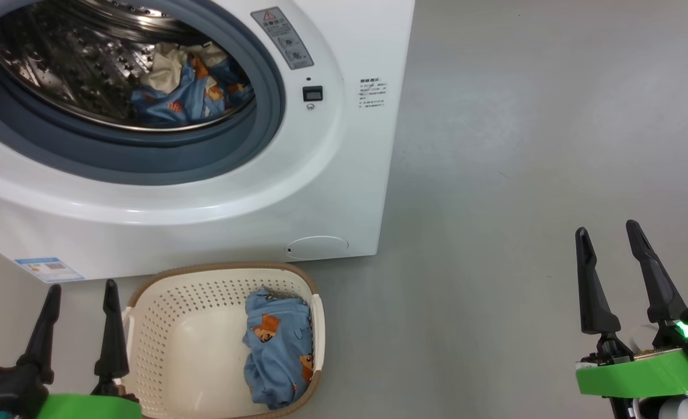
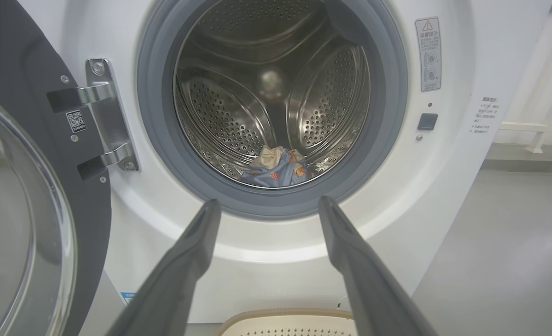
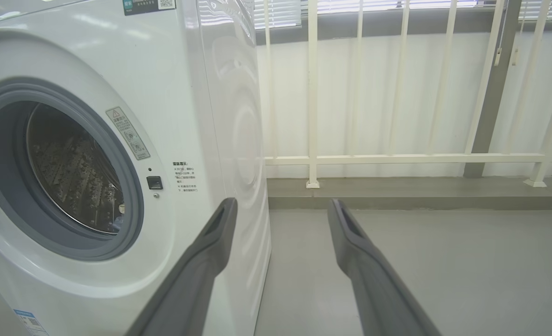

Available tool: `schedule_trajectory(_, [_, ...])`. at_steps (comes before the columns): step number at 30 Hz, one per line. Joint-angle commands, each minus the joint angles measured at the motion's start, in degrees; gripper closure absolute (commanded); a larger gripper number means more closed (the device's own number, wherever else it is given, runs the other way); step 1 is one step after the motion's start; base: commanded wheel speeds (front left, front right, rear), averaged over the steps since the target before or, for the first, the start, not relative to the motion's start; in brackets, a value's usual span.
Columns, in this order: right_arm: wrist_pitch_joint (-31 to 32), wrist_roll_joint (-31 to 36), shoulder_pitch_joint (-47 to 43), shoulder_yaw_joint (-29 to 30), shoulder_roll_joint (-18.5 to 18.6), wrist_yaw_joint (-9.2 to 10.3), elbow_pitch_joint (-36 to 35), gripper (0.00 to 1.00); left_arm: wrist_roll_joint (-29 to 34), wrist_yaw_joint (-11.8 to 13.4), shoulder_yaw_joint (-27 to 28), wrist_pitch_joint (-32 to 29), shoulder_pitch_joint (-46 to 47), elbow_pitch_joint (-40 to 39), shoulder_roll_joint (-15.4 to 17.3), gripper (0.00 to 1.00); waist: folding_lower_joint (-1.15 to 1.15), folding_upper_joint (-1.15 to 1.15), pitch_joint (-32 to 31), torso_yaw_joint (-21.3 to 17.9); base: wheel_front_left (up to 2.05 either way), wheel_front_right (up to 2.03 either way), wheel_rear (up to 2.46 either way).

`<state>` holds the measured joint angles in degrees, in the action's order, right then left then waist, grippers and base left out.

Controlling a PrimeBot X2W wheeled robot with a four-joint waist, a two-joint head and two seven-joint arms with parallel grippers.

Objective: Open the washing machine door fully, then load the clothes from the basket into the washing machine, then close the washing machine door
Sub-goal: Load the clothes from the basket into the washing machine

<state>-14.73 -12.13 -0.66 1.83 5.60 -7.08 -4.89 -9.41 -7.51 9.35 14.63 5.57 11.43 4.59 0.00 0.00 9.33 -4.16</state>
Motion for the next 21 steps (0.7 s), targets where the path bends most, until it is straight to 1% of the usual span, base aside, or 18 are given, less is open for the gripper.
schedule_trajectory(1, [-0.27, 0.54, 0.58, -1.27, 0.65, -0.41, -1.45, 0.00, 0.45, 0.02, 1.82, 0.37, 0.47, -1.97, 1.37, 0.00, 0.00, 0.00, 0.12, -0.06, 0.00, 0.00, 0.00])
schedule_trajectory(8, [-0.27, 0.56, 0.85, -1.36, 0.50, -0.41, -1.62, 0.00, 0.32, 0.02, 1.56, 0.37, 0.58, -1.46, 1.37, 0.00, 0.00, 0.00, 0.92, -0.36, 0.00, 0.00, 0.00])
schedule_trajectory(14, [-0.27, 0.44, 1.63, -1.46, 0.34, -0.41, -1.84, 0.00, -0.14, 0.02, 1.01, 0.37, 1.22, 0.16, 1.48, 0.00, 0.00, 0.00, 2.80, -0.72, 0.00, 0.00, 0.00])
schedule_trajectory(18, [-0.27, 0.52, 2.31, -1.66, -0.02, -0.41, -2.04, 0.00, -0.57, 0.02, 0.31, 0.37, 2.07, 2.43, 1.73, 0.00, 0.00, 0.00, 4.46, -1.05, 0.00, 0.00, 0.00])
schedule_trajectory(21, [-0.27, 0.48, 3.42, -1.71, -0.38, -0.41, -2.15, 0.00, -1.56, 0.02, -0.45, 0.37, 3.54, 5.96, 2.06, 0.00, 0.00, 0.00, 6.72, -1.45, 0.00, 0.00, 0.00])
